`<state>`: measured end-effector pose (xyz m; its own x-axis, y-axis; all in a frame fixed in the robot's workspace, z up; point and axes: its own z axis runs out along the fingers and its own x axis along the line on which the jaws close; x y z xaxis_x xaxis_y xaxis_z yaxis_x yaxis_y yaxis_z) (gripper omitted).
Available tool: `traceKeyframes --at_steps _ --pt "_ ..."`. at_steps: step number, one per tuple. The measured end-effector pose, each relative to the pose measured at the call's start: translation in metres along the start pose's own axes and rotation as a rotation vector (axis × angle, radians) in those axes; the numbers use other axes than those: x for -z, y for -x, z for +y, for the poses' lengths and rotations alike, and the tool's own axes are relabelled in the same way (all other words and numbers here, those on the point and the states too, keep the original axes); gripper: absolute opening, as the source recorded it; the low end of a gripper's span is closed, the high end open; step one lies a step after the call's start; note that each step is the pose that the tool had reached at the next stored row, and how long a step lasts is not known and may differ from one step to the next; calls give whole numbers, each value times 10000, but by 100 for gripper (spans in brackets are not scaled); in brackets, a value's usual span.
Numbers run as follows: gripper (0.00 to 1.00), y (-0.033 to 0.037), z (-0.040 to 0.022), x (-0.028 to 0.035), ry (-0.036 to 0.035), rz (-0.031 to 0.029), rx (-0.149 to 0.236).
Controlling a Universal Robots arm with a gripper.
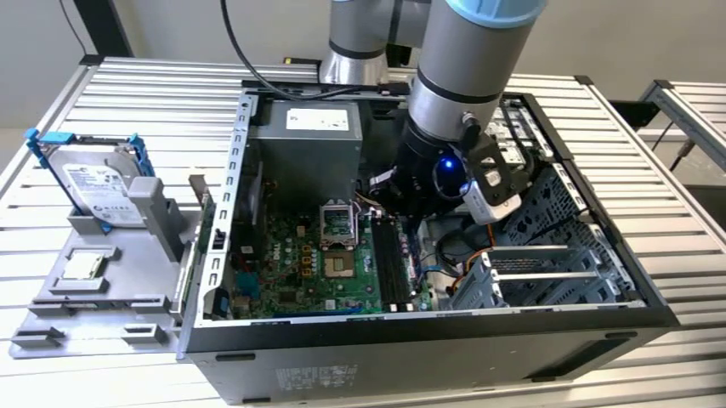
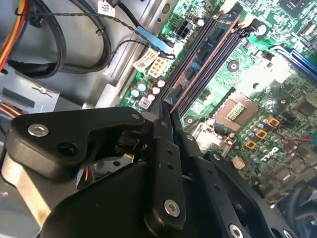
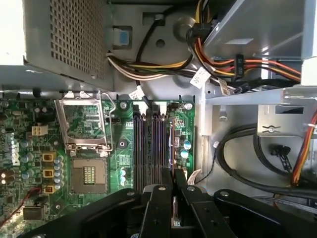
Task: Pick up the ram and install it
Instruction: 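Insert the ram into the slot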
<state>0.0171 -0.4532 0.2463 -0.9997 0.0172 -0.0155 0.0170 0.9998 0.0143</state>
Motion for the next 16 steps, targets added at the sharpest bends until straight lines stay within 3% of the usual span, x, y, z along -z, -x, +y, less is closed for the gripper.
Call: traceKeyframes --at_steps 13,16 --pt "0 -14 -17 -233 3 3 3" --pt "0 -14 -18 -233 -2 12 4"
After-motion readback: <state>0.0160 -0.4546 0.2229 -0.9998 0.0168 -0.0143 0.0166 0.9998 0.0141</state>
